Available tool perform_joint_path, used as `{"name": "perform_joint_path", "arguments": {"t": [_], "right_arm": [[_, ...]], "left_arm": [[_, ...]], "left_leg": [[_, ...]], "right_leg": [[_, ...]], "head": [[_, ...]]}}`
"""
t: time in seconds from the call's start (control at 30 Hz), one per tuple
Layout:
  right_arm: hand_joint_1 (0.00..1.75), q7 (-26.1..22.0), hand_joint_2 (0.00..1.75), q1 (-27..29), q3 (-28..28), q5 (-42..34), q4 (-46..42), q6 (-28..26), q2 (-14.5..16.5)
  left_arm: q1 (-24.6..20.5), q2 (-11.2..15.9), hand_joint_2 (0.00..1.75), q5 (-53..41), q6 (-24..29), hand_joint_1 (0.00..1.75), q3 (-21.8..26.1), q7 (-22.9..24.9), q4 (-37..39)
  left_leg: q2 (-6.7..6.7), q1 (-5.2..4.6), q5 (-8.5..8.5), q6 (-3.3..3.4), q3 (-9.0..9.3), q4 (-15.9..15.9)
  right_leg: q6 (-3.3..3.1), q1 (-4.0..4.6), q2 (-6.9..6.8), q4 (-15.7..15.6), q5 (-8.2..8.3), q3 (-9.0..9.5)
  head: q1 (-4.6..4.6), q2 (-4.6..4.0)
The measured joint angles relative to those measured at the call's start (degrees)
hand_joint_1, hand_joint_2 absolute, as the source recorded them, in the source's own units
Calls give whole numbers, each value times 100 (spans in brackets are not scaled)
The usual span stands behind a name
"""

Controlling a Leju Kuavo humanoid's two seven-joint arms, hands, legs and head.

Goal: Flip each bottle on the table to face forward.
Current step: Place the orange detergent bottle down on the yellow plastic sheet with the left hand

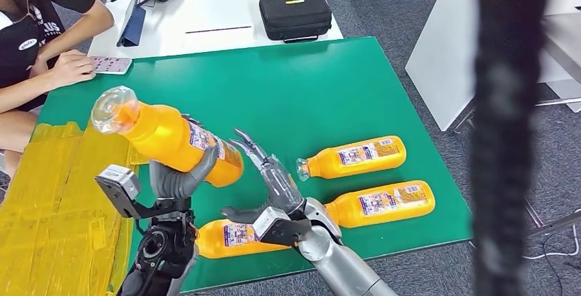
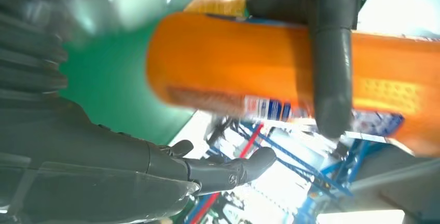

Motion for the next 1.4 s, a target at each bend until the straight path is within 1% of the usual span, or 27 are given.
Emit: {"name": "perform_joint_path", "arguments": {"t": [0.17,0.3,0.33,0.4,0.47,0.5,0.57,0.6,0.63,0.67,0.7,0.73,0.77,0.8,0.83,0.87,0.9,0.93,0.97,1.07,1.1,1.13,1.3,1.4], "right_arm": [[0,145,175,157,0,110,-464,-250,-106],[0,165,175,219,0,131,-687,-292,-173],[0,171,175,235,-1,133,-728,-308,-184],[0,194,175,277,-4,138,-814,-365,-205],[0,224,175,340,-20,152,-922,-443,-233],[0,245,175,376,-29,164,-978,-485,-250],[0,312,175,439,-39,204,-1076,-575,-291],[0,351,175,459,-39,228,-1122,-626,-315],[0,396,175,472,-37,250,-1173,-676,-343],[0,443,175,480,-35,266,-1230,-721,-373],[0,490,175,487,-33,273,-1292,-750,-406],[0,539,175,492,-31,276,-1356,-767,-438],[0,583,175,497,-30,284,-1415,-774,-466],[0,628,175,502,-29,304,-1473,-775,-491],[0,678,175,507,-27,341,-1523,-771,-512],[0,734,175,516,-26,400,-1573,-762,-530],[0,808,175,536,-25,485,-1625,-742,-549],[0,884,175,565,-24,577,-1674,-717,-567],[0,955,175,605,-24,672,-1723,-686,-586],[0,1083,175,731,-28,859,-1832,-612,-646],[0,1099,175,763,-31,885,-1855,-599,-665],[0,1110,175,787,-34,899,-1869,-590,-684],[0,1127,175,846,-42,915,-1915,-575,-746],[0,1153,175,859,-44,977,-1923,-524,-762]], "left_arm": [[-50,65,175,-643,683,175,362,-172,-106],[-69,110,175,-867,894,175,519,-223,-142],[-70,114,175,-1019,1036,175,542,-250,-145],[-72,115,175,-1653,1516,175,614,-322,-146],[-67,50,175,-2877,1998,175,840,-426,-169],[-60,-35,175,-3791,2142,175,1058,-489,-225],[-67,-275,175,-6077,2249,175,1629,-510,-414],[-88,-364,175,-7349,2266,175,1914,-392,-501],[-124,-361,175,-8518,2274,175,2109,-80,-529],[-191,-258,175,-9435,2279,175,2195,423,-477],[-316,-48,175,-9948,2278,175,2117,1180,-310],[-496,223,175,-10160,2273,175,1902,2202,-51],[-709,491,175,-10087,2269,175,1579,3343,251],[-924,727,175,-9967,2267,175,1168,4579,575],[-1094,914,175,-9856,2253,175,737,5689,874],[-1208,1055,175,-9775,2211,175,340,6483,1147],[-1276,1161,175,-9739,2133,175,15,6946,1413],[-1309,1232,175,-9718,2020,175,-188,7049,1654],[-1324,1277,175,-9702,1873,175,-296,6851,1882],[-1379,1344,175,-9685,1419,175,-333,5803,2487],[-1393,1362,175,-9681,1314,175,-325,5593,2651],[-1401,1375,175,-9677,1251,175,-316,5489,2790],[-1430,1413,175,-9670,1164,175,-282,5414,3169],[-1442,1412,175,-9670,910,175,-217,5384,3306]], "left_leg": [[0,0,0,0,0,0],[-1,-1,0,0,0,0],[-1,-1,0,0,0,0],[-1,-1,0,0,0,0],[-1,-1,0,0,-1,0],[-1,-1,0,0,-1,0],[-1,-1,0,0,-1,0],[-1,-2,0,0,-1,0],[2,-2,-1,0,1,0],[8,-3,-1,-2,2,0],[16,-3,3,-6,1,1],[24,-2,8,-10,-3,2],[29,-1,14,-14,-7,2],[30,1,19,-16,-10,1],[28,3,23,-17,-10,0],[26,6,25,-19,-9,-1],[26,8,26,-20,-8,-1],[27,9,27,-21,-7,-1],[29,9,27,-21,-8,-1],[29,7,26,-22,-10,-1],[28,7,26,-22,-12,-1],[28,7,25,-22,-13,0],[20,7,24,-22,-16,-1],[22,7,24,-22,-16,-1]], "right_leg": [[0,-1,0,0,0,0],[0,-1,0,0,0,1],[0,-1,0,0,0,1],[0,-1,0,0,0,1],[0,-1,0,0,0,0],[0,-1,0,0,0,0],[0,-1,0,0,0,0],[0,-2,0,0,0,0],[-1,-2,1,-1,0,-2],[-3,-2,3,-2,2,-9],[-8,-1,5,-3,8,-18],[-12,0,7,-4,14,-27],[-16,0,9,-3,20,-32],[-18,2,9,-2,23,-30],[-17,3,8,1,24,-25],[-18,5,8,3,25,-21],[-18,6,9,5,25,-19],[-19,6,10,6,25,-19],[-19,6,12,7,25,-20],[-19,5,13,7,25,-21],[-19,5,13,7,25,-22],[-19,5,13,7,24,-24],[-18,5,11,6,22,-25],[-18,5,11,6,22,-25]], "head": [[1,0],[2,0],[2,0],[2,0],[0,0],[0,0],[2,0],[3,0],[4,0],[4,0],[2,0],[1,0],[-2,0],[-3,0],[-1,0],[-2,0],[2,0],[2,0],[2,0],[2,0],[1,0],[2,0],[1,0],[2,0]]}}
